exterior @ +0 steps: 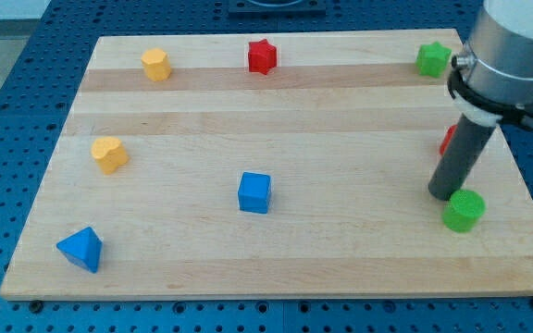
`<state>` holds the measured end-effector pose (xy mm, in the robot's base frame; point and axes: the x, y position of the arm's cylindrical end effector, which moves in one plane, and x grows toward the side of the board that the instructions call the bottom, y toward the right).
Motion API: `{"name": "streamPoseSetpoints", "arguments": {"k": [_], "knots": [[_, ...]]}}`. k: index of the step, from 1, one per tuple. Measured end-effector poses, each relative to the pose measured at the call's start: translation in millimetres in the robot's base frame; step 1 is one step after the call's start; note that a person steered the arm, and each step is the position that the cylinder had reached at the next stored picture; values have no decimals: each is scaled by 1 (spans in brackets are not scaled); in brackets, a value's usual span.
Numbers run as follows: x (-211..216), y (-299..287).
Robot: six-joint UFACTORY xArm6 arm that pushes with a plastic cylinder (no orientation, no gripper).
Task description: Push the arm parallel to the heart
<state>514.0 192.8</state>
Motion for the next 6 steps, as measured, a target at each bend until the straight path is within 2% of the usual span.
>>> {"name": "streamPoseSetpoints", "arguments": {"k": [2, 3, 4, 5, 6], "knots": [[28, 0], [29, 0], [-8, 25], [-12, 28], [-12, 4]]}}
